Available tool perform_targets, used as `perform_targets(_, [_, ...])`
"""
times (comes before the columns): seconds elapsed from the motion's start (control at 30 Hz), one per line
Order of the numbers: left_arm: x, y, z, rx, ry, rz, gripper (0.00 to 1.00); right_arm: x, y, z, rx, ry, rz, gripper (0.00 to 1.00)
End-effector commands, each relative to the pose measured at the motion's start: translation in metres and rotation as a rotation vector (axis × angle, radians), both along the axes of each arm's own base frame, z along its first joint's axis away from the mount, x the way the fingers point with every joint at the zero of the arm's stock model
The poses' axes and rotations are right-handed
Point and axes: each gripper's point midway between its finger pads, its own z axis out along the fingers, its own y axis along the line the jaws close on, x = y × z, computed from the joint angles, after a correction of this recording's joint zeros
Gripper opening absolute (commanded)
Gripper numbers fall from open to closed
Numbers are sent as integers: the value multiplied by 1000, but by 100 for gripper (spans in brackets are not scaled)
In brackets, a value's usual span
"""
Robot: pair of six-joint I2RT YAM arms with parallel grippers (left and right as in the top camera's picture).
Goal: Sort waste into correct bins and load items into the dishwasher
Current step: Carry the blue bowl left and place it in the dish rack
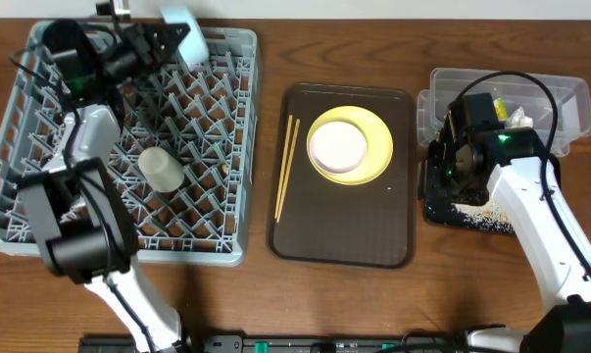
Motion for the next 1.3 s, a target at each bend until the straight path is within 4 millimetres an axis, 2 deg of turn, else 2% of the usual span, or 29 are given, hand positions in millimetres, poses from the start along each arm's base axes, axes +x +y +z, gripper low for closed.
perform_targets(0.0, [-1,2,-16,-69,104,-39,6,3,-4,3,-9,-10,-11,66])
perform_targets(0.23, [5,10,-48,-88,162,-27,6,2,-4,3,-9,-7,-11,66])
perform_targets(0.37, [6,26,-64,-90,183,2,6,1,-4,2,-10,1,-11,66])
perform_targets(0.53, [4,47,-72,-72,176,40,6,0,-4,2,-11,4,-11,66])
perform_targets(0.57, [4,51,-73,-66,171,47,12,0,-4,2,-10,4,-12,66])
perform_targets(0.6, [3,55,-74,-62,170,56,22,0,-4,2,-10,4,-12,66])
perform_targets(0.67, [2,63,-78,-65,187,74,44,0,-4,2,-10,4,-12,65])
perform_targets(0.7, [1,66,-80,-64,189,79,58,0,-4,2,-10,4,-12,66])
perform_targets(0.77, [-4,73,-86,-61,202,85,79,-1,-5,2,-11,8,-12,65])
perform_targets(0.8, [-6,75,-91,-59,215,90,83,-2,-5,2,-11,9,-12,65])
perform_targets(1.07, [-28,101,-137,-11,371,174,89,-5,-5,2,-13,24,-12,64])
perform_targets(1.27, [-47,110,-158,149,449,234,90,-7,-5,1,-14,30,-12,63])
